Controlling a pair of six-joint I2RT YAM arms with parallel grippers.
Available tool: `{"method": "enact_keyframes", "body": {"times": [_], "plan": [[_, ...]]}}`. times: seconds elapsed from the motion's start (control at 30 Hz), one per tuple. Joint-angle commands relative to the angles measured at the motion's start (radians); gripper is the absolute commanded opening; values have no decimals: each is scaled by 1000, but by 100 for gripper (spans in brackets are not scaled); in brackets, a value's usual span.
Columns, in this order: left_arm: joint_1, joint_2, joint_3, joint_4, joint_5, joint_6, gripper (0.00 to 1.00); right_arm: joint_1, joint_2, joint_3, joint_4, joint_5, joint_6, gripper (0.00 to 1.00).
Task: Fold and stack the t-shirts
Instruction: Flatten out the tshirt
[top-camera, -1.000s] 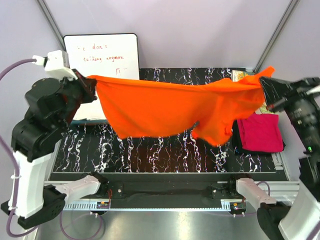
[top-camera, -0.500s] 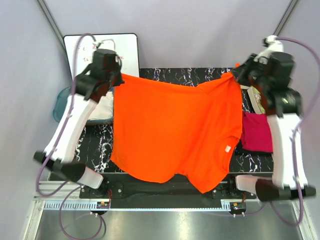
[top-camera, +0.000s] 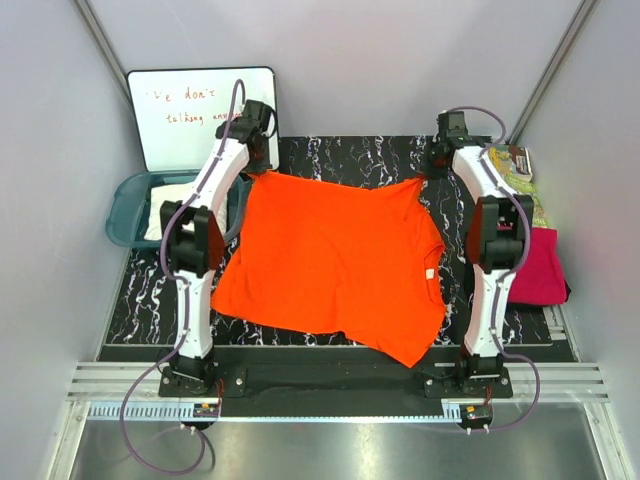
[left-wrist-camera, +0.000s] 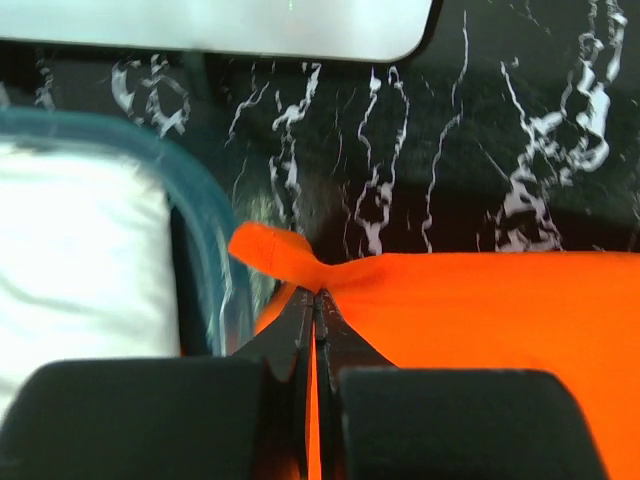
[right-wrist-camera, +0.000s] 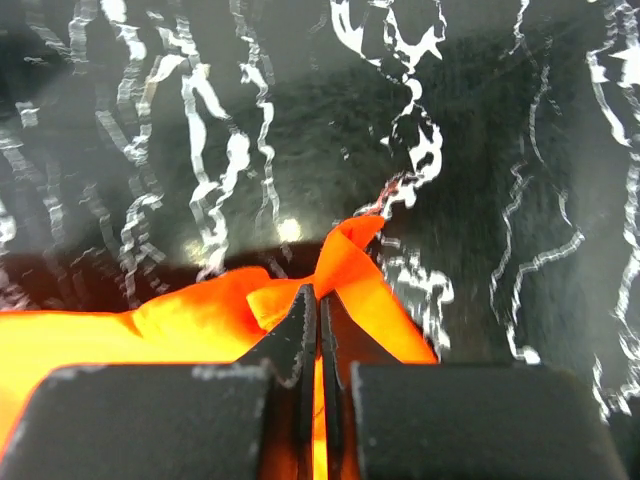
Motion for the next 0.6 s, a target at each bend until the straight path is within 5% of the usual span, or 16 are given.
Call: {"method": "enact_keyframes", "body": {"times": [0.0,0.13,0.57], "plan": [[33,44,160,-19,19,38,0,-7,51,222,-16,9,16,0],[50,22,137,-24,10,54,0,-5,90,336,-91,-18,10,0],[76,-115,-44,-47,28,35,0,-5,-93,209,-209,-38,34,0]]}}
